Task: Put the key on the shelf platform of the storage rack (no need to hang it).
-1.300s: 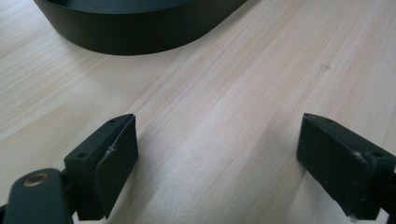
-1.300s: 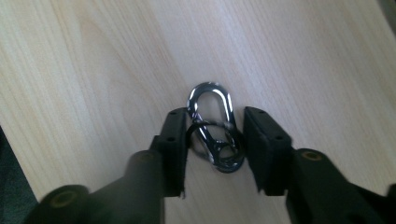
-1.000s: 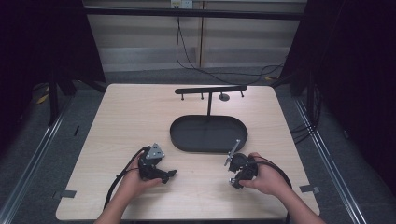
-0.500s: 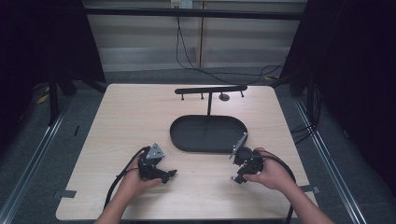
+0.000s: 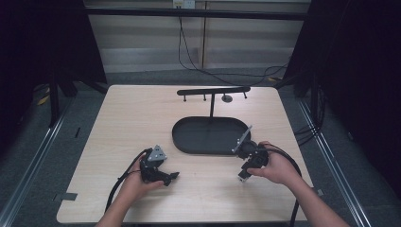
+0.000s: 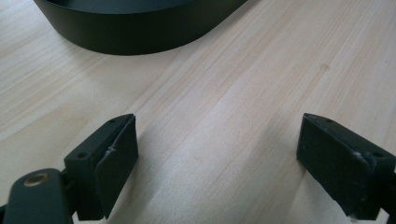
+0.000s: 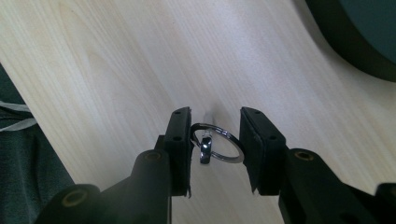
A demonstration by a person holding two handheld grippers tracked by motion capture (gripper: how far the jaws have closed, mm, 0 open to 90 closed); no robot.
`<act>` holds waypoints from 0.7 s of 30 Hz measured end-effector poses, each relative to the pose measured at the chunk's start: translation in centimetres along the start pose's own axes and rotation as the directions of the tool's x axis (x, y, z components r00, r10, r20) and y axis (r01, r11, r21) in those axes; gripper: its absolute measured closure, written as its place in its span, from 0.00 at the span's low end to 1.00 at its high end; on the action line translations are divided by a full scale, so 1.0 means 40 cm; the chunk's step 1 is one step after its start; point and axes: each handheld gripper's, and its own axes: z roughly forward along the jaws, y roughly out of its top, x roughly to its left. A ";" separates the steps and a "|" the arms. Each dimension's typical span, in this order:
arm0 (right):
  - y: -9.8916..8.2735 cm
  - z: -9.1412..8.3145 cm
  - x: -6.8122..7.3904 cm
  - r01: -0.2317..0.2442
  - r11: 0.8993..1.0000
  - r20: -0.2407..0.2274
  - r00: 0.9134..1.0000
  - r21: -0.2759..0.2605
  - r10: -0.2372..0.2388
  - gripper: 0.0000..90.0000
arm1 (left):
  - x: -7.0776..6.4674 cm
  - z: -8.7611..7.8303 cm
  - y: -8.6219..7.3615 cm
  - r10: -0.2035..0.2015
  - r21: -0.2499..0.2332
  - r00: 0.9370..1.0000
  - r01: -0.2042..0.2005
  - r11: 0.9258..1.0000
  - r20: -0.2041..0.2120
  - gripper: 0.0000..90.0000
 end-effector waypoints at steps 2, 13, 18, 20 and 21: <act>0.004 -0.005 -0.003 0.003 1.000 0.006 1.000 0.007 -0.003 0.73 | 0.000 0.000 0.000 0.000 0.000 1.000 0.000 1.000 0.000 0.14; 0.022 -0.042 -0.024 -0.004 1.000 0.024 1.000 0.000 0.004 0.73 | 0.000 0.000 0.000 0.000 0.000 1.000 0.000 1.000 0.000 0.14; 0.028 -0.054 -0.029 -0.008 1.000 0.022 1.000 -0.003 0.008 0.73 | 0.000 0.000 0.000 0.000 0.000 1.000 0.000 1.000 0.000 0.14; 0.031 -0.058 -0.031 -0.012 1.000 0.025 1.000 0.002 0.012 0.73 | 0.000 0.000 0.000 0.000 0.000 1.000 0.000 1.000 0.000 0.14; 0.033 -0.059 -0.032 -0.008 1.000 0.030 1.000 0.001 0.008 0.73 | 0.000 0.000 0.000 0.000 0.000 1.000 0.000 1.000 0.000 0.14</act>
